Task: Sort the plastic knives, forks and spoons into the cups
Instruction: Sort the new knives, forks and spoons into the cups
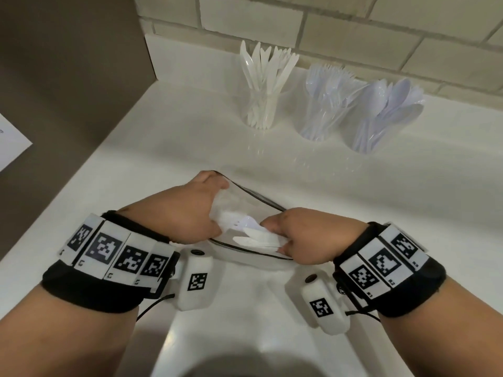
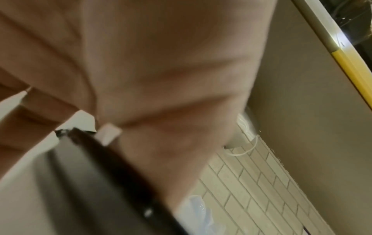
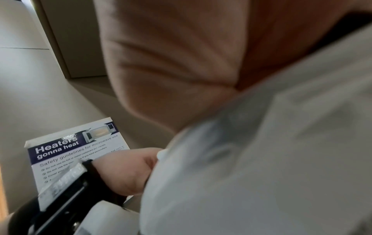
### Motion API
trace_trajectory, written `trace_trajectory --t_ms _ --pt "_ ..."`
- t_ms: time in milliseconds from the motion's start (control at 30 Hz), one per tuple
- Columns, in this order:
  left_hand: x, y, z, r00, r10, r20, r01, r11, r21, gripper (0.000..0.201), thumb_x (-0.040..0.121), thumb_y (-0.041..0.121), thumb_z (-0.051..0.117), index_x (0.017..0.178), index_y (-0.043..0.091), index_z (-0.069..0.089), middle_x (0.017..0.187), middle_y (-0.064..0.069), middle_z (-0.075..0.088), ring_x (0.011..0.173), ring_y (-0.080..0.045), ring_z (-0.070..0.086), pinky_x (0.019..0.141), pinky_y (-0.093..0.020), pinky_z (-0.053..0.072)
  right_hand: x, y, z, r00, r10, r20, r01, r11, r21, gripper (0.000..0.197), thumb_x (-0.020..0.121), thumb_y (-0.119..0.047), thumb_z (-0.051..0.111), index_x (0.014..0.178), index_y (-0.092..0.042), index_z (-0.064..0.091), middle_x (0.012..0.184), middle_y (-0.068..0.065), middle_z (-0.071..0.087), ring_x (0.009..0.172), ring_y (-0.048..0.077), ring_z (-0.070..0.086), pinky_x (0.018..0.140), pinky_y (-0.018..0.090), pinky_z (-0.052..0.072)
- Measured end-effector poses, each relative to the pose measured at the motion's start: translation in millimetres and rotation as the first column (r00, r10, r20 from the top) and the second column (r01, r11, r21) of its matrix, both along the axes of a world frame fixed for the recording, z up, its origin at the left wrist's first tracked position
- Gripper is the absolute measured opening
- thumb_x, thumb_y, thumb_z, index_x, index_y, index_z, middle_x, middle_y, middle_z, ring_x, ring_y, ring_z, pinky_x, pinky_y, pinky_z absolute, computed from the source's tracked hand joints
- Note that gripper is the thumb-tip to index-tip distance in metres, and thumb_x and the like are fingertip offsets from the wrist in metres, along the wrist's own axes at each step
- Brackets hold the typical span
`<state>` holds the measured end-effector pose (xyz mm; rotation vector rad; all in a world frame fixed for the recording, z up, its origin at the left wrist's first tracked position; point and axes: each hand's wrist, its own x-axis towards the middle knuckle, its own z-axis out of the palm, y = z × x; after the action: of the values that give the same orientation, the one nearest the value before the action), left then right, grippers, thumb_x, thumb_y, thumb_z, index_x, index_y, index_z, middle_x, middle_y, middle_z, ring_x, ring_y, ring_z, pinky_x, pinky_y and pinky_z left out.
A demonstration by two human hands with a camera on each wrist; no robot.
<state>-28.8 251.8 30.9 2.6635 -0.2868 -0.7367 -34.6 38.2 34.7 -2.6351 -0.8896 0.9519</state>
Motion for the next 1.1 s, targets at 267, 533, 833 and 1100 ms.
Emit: trace_trajectory --t_ms 267,533,833,1100 --pt "5.8 -5.2 -4.8 0.897 0.424 -0.123 -0.431 0.779 -0.455 0.027 0.075 -0.003 0.048 0.075 0.023 0.053 0.074 -0.008 0.058 0.057 -0.022 0.041 0.056 -0.029 0.033 -8.7 3.7 2.9 1.0 -0.007 0.028 0.006 0.999 0.045 0.012 0.091 -0.016 0.05 0.09 -0.027 0.045 0.076 -0.012 0.047 0.076 0.014 0.046 0.058 0.021 0.035" --pt "9.3 -0.6 -4.2 0.783 0.58 -0.225 -0.608 0.636 -0.475 0.024 0.085 -0.001 0.043 0.076 0.015 0.058 0.072 -0.01 0.057 0.064 -0.024 0.05 0.058 -0.031 0.041 -12.3 4.2 1.4 0.992 0.058 0.109 -0.046 0.992 -0.115 0.011 0.093 -0.023 0.05 0.086 -0.015 0.048 0.074 -0.004 0.045 0.077 0.02 0.048 0.06 0.027 0.036" --pt "-5.9 1.0 10.3 0.989 0.087 0.121 -0.069 0.987 -0.147 0.04 0.07 0.016 0.073 0.1 0.038 0.06 0.082 0.021 0.058 0.066 0.001 0.055 0.06 -0.013 0.042 6.8 -13.1 8.2 0.855 -0.477 -0.203 0.465 0.531 0.709 0.009 0.094 0.002 0.051 0.096 -0.004 0.057 0.083 -0.002 0.067 0.073 0.002 0.067 0.074 0.011 0.048" --pt "-14.7 0.7 7.9 0.996 -0.06 0.071 0.055 0.996 0.071 0.055 0.068 0.058 0.069 0.119 0.048 0.051 0.139 0.022 0.033 0.13 -0.02 0.041 0.109 -0.039 0.035 18.4 -13.2 26.8 0.718 -0.449 -0.532 0.626 0.08 0.776 0.012 0.093 -0.005 0.048 0.095 -0.016 0.052 0.066 -0.001 0.058 0.062 0.016 0.058 0.069 0.039 0.052"
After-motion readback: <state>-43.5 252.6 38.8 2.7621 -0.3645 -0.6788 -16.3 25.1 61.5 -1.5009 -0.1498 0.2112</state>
